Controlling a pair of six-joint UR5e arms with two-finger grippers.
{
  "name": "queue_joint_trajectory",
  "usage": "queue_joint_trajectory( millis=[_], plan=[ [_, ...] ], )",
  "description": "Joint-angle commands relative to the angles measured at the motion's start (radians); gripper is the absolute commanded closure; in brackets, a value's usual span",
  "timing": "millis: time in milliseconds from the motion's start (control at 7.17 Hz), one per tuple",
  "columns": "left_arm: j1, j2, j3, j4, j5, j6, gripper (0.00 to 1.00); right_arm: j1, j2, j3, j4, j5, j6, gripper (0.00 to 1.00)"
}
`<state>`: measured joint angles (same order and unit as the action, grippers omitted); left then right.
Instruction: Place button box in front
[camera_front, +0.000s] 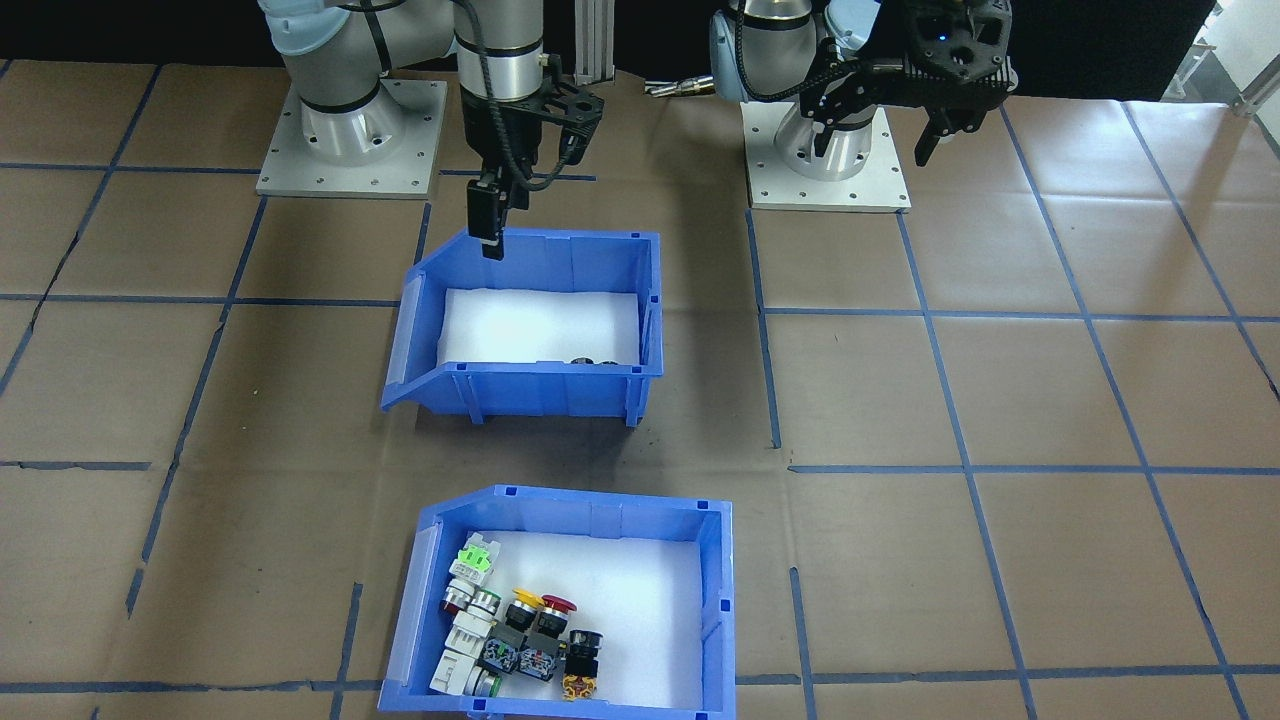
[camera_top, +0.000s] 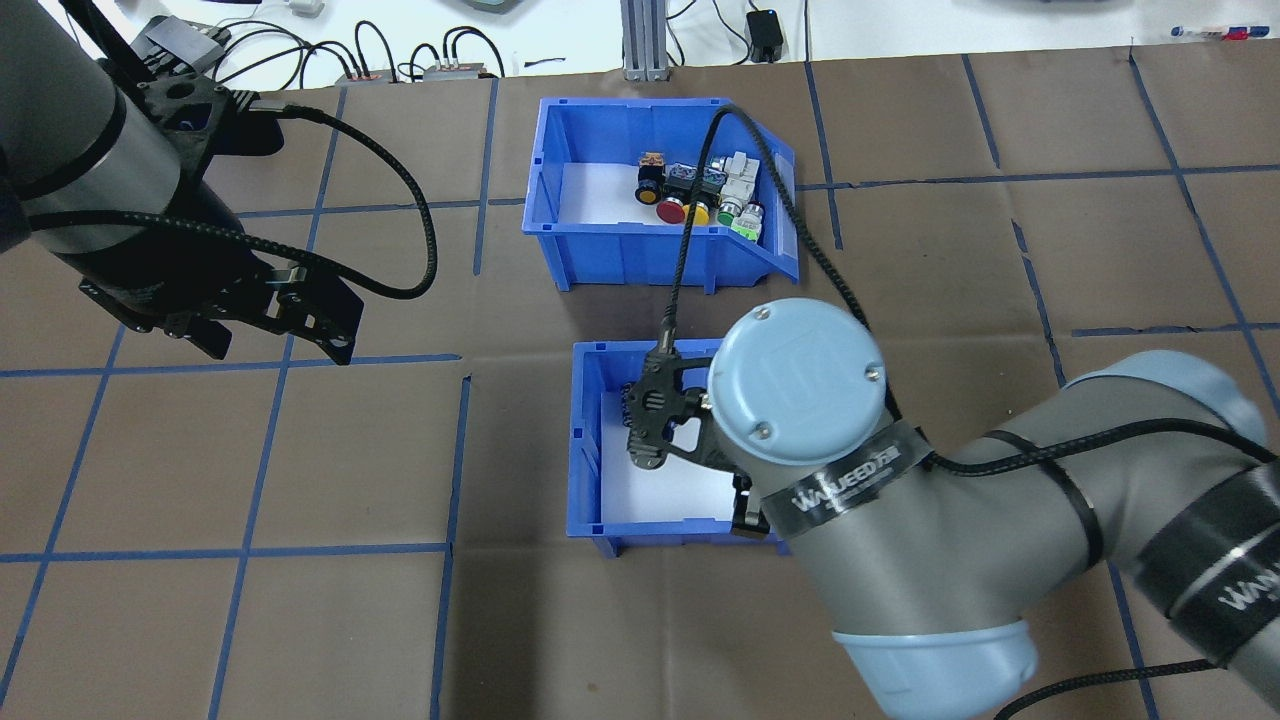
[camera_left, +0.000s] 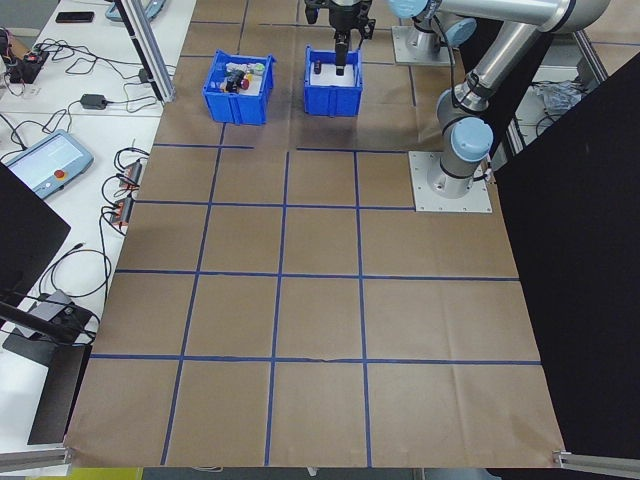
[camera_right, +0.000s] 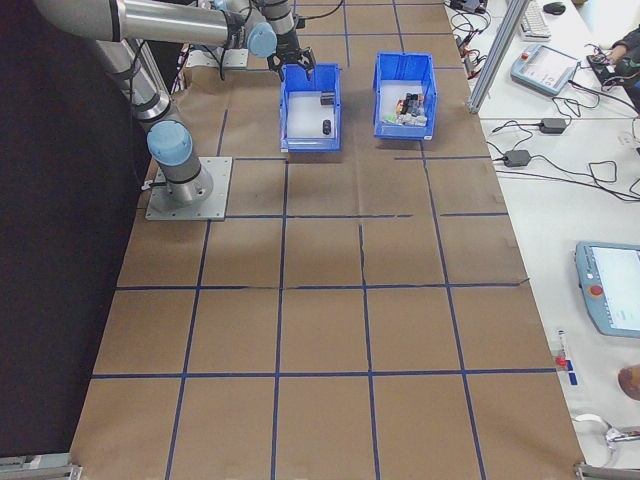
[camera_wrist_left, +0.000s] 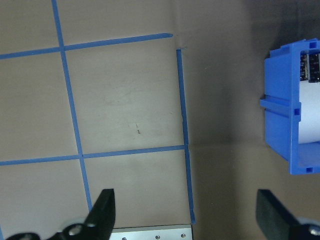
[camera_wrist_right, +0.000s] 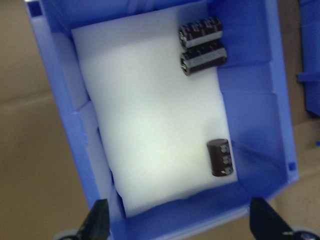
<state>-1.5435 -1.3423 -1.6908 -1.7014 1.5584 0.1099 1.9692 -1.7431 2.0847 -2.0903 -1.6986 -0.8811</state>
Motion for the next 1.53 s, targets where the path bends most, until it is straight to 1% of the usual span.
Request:
queue_joint_trajectory(
  millis=[0,140,279,419,558,698,837,1116,1256,1395],
  plan=[
    [0.0,-0.032,0.02,-0.009,-0.026,-0.004,0.0,-0.195,-0.042,-0.099,0.126,0.002,0.063,0.0],
    [0.0,-0.04,0.02,0.0,0.035,-0.004,0.0,-0.278,-0.036,-0.188,0.235,0.054,0.082,0.0],
    [0.0,-0.078,0.032,0.005,0.073,0.007,0.0,-0.361,-0.014,-0.262,0.293,0.086,0.126,0.0],
    [0.0,-0.101,0.063,0.002,0.063,0.007,0.0,-0.415,0.025,-0.294,0.3,0.088,0.208,0.0],
    [-0.001,-0.11,0.075,0.002,0.06,0.005,0.0,-0.438,0.054,-0.326,0.302,0.108,0.308,0.0],
    [-0.001,-0.116,0.079,0.005,0.057,0.001,0.0,-0.44,0.088,-0.371,0.311,0.109,0.429,0.0],
    [-0.001,-0.127,0.08,0.011,0.043,-0.003,0.0,-0.44,0.144,-0.424,0.359,0.109,0.593,0.0],
    [-0.001,-0.13,0.08,0.028,0.045,0.004,0.0,-0.438,0.209,-0.533,0.471,0.111,0.846,0.0],
    [-0.001,-0.13,0.08,0.035,0.045,0.004,0.0,-0.437,0.217,-0.541,0.495,0.109,0.885,0.0],
    [-0.001,-0.124,0.079,0.034,0.048,-0.002,0.0,-0.435,0.211,-0.537,0.496,0.111,0.89,0.0]
  ],
)
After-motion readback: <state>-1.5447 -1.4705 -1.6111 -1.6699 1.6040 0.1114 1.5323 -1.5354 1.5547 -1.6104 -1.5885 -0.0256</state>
